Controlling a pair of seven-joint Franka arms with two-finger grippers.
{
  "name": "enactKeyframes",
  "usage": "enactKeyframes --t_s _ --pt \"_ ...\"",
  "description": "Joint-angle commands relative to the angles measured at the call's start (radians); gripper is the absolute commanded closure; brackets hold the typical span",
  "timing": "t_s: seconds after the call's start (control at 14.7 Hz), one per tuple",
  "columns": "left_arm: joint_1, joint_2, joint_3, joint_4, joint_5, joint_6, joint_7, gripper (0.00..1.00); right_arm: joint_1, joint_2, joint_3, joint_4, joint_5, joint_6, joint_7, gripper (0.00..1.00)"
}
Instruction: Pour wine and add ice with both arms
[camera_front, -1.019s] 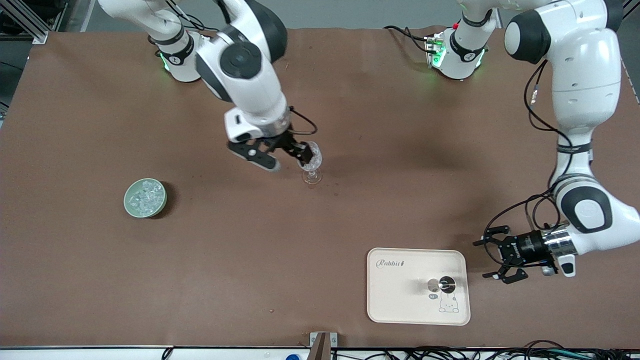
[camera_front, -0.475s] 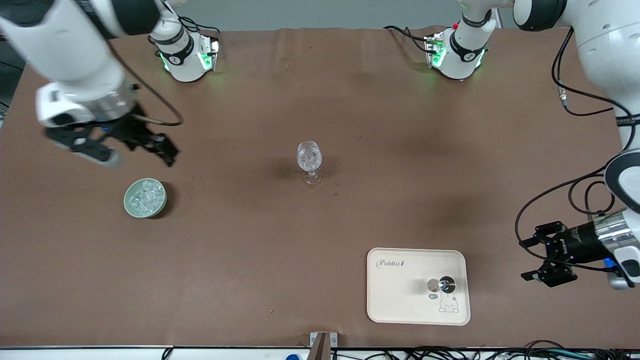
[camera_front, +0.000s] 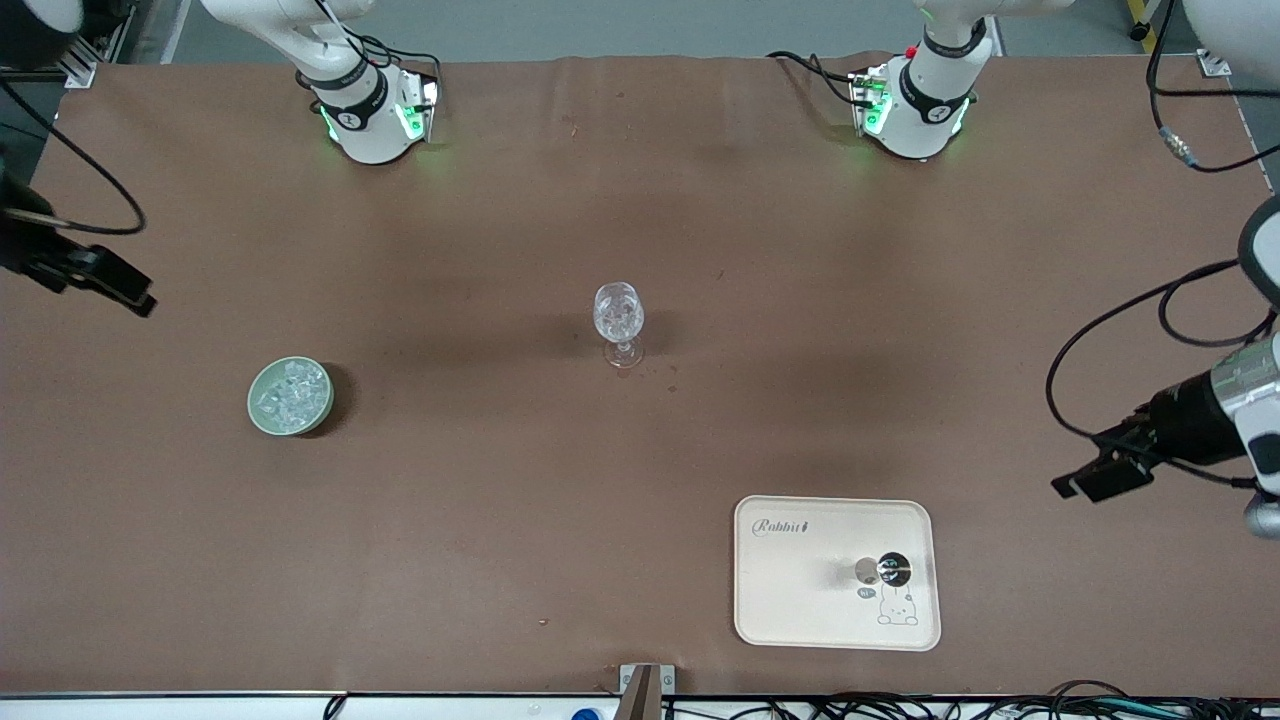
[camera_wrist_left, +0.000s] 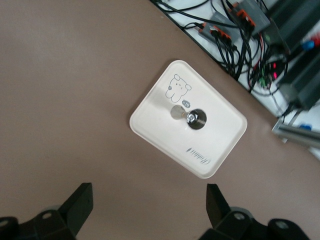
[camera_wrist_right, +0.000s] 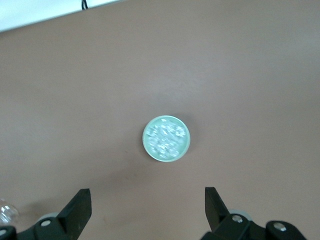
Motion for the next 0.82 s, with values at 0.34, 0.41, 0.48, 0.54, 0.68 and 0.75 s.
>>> enactKeyframes --t_s 0.34,0.41,0.48,0.54,0.68,0.75 --pt "0.011 -0.421 -0.062 -0.406 0.215 -0.004 0.326 0.01 -0.025 -0.015 -0.013 0.027 0.052 -0.031 -0.095 0.00" --pt "0.013 -0.465 -0.062 -0.446 0.215 -0.004 0.361 0.02 -0.025 -0.015 -0.013 0.028 0.050 -0.036 -0.102 0.00" --pt "0.015 -0.504 -0.062 -0.485 0.215 -0.004 0.394 0.02 -0.025 -0.014 -0.015 0.034 0.049 -0.044 -0.127 0.00" --pt "0.015 -0.529 -0.062 -0.511 0.215 -0.004 0.411 0.02 -0.025 -0.014 -0.013 0.059 0.049 -0.057 -0.136 0.00" --pt "0.012 -0.521 -0.064 -0.496 0.224 -0.030 0.418 0.03 -0.034 -0.006 -0.010 0.088 0.047 -0.114 -0.141 0.00" --pt "0.011 -0.507 -0.079 -0.473 0.232 -0.047 0.419 0.03 -0.050 -0.003 -0.008 0.091 0.052 -0.116 -0.142 0.00"
